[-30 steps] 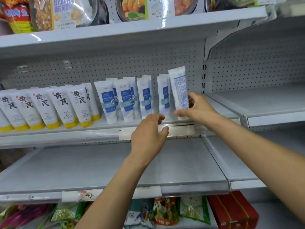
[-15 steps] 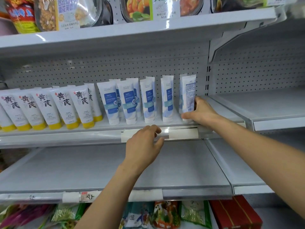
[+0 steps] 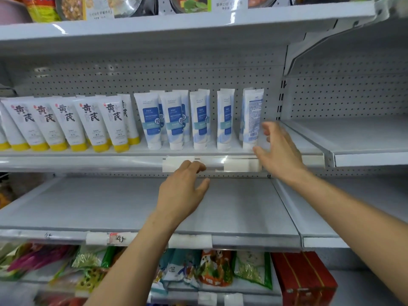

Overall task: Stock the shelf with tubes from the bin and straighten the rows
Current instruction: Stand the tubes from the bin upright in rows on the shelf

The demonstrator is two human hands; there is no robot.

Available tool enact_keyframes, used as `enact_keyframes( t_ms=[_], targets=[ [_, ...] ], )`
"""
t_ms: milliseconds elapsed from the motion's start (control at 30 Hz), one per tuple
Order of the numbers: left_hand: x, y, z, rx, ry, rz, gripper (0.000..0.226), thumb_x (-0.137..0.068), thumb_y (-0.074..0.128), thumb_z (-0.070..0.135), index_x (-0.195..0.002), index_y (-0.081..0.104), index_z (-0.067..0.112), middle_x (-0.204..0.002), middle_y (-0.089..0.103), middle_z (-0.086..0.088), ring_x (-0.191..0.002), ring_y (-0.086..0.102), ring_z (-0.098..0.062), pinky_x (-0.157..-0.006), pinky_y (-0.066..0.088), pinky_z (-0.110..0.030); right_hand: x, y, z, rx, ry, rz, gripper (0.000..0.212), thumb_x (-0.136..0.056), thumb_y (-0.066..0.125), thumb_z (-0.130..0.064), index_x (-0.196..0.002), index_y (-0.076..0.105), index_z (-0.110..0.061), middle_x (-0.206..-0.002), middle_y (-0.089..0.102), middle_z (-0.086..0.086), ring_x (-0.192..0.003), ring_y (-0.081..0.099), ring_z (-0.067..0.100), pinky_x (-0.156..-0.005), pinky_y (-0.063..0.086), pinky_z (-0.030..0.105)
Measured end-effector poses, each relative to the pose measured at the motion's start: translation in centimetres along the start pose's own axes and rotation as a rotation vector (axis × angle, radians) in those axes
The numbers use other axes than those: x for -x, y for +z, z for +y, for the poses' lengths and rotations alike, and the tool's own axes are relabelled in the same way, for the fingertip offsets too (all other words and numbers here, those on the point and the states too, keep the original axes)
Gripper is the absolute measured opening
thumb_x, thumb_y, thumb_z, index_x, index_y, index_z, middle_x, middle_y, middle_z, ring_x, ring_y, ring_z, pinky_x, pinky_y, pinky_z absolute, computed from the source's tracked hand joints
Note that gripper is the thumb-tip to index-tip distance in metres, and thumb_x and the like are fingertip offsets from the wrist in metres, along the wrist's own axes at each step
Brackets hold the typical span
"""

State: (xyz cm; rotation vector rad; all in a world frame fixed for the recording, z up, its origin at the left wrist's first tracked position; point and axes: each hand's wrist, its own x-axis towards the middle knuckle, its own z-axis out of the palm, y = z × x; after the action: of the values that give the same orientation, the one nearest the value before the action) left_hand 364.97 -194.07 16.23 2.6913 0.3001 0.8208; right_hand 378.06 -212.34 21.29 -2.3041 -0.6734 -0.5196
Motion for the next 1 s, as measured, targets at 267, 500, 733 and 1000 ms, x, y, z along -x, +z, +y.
enact_keyframes(
  t_ms=[267, 500, 733, 1000],
  targets=[
    [6.4, 0.0, -4.0, -0.025, -0.092, -0.067, 0.044, -0.095, 0.052, 0.041, -0.137, 0.045, 0.031, -0.132, 0.052, 0.009, -0.107, 0.059, -0.012, -0.083, 0.052, -0.034, 8.3, 4.3, -3.3, 0.239, -0.353, -0.285, 0.043, -0.094, 0.053, -0.033, -0.134, 0.042, -0.025, -0.138, 0.048, -0.002, -0.123, 0.046, 0.018, -0.100, 0.036, 0.038],
    [13.4, -3.5, -14.4, -0.143, -0.296, -0.164, 0.041, -0.093, 0.054, 0.038, -0.132, 0.049, 0.028, -0.127, 0.055, 0.006, -0.110, 0.059, -0.017, -0.085, 0.050, -0.035, 11.3, 13.3, -10.5, 0.211, -0.491, -0.502, 0.043, -0.096, 0.048, -0.036, -0.137, 0.040, -0.028, -0.141, 0.045, -0.004, -0.126, 0.044, 0.018, -0.100, 0.034, 0.035],
    [21.9, -8.4, -29.0, -0.119, -0.581, -0.213, 0.039, -0.091, 0.057, 0.037, -0.127, 0.053, 0.023, -0.125, 0.058, 0.000, -0.105, 0.060, -0.023, -0.084, 0.051, -0.040, 14.5, 27.2, -23.2, 0.091, -0.658, -0.675, 0.034, -0.092, 0.050, -0.036, -0.125, 0.050, -0.025, -0.126, 0.055, -0.001, -0.115, 0.050, 0.022, -0.085, 0.039, 0.034],
    [31.2, -16.5, -49.9, -0.023, -0.941, -0.254, 0.035, -0.093, 0.058, 0.033, -0.126, 0.056, 0.021, -0.122, 0.062, 0.003, -0.102, 0.061, -0.019, -0.088, 0.049, -0.032, 21.8, 46.2, -40.4, -0.160, -0.574, -0.995, 0.023, -0.086, 0.057, -0.033, -0.107, 0.060, -0.023, -0.110, 0.064, -0.004, -0.096, 0.060, 0.014, -0.074, 0.047, 0.031]
  ],
)
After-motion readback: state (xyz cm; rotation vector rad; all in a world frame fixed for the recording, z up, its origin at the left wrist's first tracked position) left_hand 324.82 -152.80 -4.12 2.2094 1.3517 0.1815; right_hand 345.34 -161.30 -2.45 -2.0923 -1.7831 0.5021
